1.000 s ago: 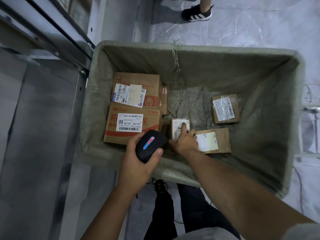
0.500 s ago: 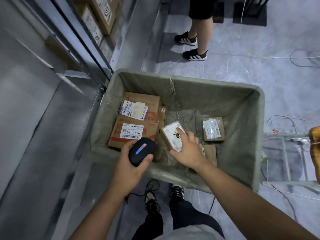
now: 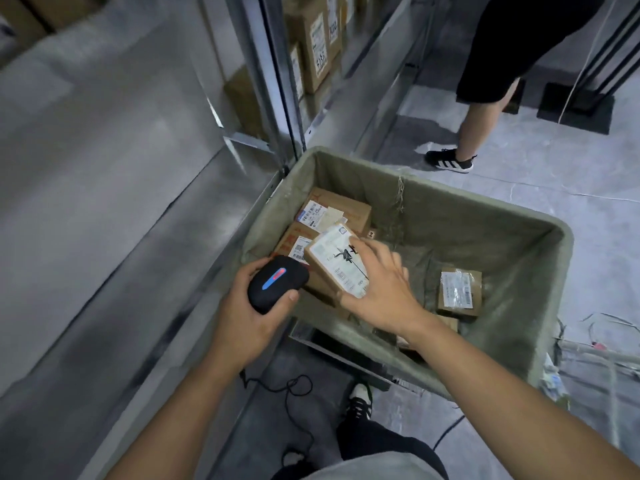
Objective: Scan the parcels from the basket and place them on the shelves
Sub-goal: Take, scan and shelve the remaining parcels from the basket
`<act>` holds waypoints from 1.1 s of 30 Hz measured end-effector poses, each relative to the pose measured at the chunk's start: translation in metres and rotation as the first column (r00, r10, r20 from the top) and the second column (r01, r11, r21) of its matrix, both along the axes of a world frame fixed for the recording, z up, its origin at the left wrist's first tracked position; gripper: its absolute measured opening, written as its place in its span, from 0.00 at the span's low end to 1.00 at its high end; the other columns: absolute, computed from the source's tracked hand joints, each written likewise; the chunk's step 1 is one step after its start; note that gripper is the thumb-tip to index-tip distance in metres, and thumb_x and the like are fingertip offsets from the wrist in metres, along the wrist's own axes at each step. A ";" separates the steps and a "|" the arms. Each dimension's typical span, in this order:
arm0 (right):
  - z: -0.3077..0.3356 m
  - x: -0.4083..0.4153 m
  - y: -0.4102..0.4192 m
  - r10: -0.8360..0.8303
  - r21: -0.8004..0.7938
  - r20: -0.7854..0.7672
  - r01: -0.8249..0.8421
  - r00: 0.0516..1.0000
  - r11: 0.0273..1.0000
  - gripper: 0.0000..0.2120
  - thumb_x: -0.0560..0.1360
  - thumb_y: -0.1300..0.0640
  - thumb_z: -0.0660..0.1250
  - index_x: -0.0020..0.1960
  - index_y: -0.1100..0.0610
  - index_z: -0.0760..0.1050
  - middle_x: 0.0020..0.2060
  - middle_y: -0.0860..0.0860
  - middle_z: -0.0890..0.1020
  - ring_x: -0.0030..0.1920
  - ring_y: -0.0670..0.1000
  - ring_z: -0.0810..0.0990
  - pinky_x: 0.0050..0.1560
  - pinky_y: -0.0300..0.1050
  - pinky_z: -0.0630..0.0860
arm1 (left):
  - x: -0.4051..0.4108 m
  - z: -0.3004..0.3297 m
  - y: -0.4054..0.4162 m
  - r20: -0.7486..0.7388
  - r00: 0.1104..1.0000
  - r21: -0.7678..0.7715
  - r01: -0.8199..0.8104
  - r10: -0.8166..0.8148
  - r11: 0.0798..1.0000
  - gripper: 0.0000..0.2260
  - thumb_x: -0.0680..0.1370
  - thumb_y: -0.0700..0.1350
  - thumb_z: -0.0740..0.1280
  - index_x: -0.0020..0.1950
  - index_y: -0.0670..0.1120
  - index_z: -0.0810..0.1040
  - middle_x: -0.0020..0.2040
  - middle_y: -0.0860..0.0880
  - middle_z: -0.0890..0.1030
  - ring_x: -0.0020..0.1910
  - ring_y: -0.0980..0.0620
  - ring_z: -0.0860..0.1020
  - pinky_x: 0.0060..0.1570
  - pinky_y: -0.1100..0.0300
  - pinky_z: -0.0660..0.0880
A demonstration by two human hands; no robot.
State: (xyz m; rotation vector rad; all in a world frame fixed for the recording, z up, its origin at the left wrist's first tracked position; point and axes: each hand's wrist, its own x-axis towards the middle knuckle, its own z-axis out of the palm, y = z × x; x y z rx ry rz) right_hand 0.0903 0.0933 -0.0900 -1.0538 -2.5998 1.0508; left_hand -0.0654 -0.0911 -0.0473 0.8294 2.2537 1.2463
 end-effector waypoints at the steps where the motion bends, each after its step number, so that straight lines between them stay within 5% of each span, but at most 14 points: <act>1: 0.005 -0.002 -0.006 0.026 0.010 -0.019 -0.026 0.999 1.000 0.47 0.65 0.40 0.69 0.80 0.43 0.53 0.74 0.43 0.59 0.70 0.51 0.59 0.70 0.54 0.61 | -0.001 0.003 -0.009 -0.004 1.000 0.016 -0.013 0.013 1.000 0.28 0.68 0.60 0.77 0.66 0.61 0.73 0.54 0.70 0.81 0.52 0.67 0.81 0.48 0.75 0.73; 6: 0.025 -0.007 -0.038 0.137 0.084 -0.057 -0.132 0.989 0.988 0.47 0.67 0.41 0.72 0.81 0.45 0.54 0.73 0.43 0.59 0.70 0.51 0.60 0.71 0.54 0.61 | -0.001 0.016 -0.055 -0.046 0.995 0.113 -0.083 0.088 0.990 0.23 0.69 0.57 0.75 0.59 0.74 0.71 0.54 0.74 0.78 0.53 0.68 0.80 0.49 0.75 0.73; 13: 0.053 -0.025 -0.091 0.307 0.163 -0.028 -0.299 0.951 0.940 0.49 0.67 0.40 0.74 0.81 0.48 0.55 0.75 0.47 0.61 0.72 0.51 0.58 0.75 0.58 0.60 | 0.006 0.036 -0.145 -0.034 0.984 0.199 -0.164 0.174 0.966 0.28 0.69 0.53 0.79 0.66 0.58 0.72 0.54 0.75 0.78 0.52 0.69 0.80 0.48 0.74 0.74; 16: 0.067 -0.040 -0.119 0.392 0.218 -0.057 -0.372 0.918 0.902 0.48 0.66 0.40 0.74 0.80 0.50 0.56 0.74 0.48 0.63 0.72 0.51 0.59 0.74 0.54 0.60 | 0.011 0.050 -0.181 -0.058 0.971 0.219 -0.215 0.233 0.952 0.29 0.65 0.59 0.76 0.65 0.61 0.73 0.53 0.74 0.79 0.50 0.67 0.81 0.46 0.75 0.75; 20: 0.086 -0.056 -0.155 0.493 0.295 -0.079 -0.452 0.866 0.842 0.48 0.66 0.39 0.73 0.80 0.50 0.58 0.74 0.47 0.63 0.71 0.52 0.61 0.72 0.51 0.60 | 0.019 0.065 -0.227 -0.089 0.952 0.214 -0.269 0.293 0.939 0.29 0.70 0.46 0.81 0.64 0.62 0.72 0.52 0.74 0.79 0.49 0.67 0.81 0.43 0.73 0.76; 33: 0.123 -0.091 -0.260 0.651 0.437 -0.145 -0.542 0.745 0.717 0.48 0.65 0.39 0.71 0.80 0.51 0.58 0.74 0.48 0.64 0.70 0.54 0.65 0.69 0.54 0.65 | 0.067 0.078 -0.326 -0.099 0.888 0.319 -0.399 0.448 0.860 0.28 0.67 0.57 0.78 0.64 0.63 0.73 0.56 0.67 0.81 0.53 0.60 0.83 0.48 0.69 0.77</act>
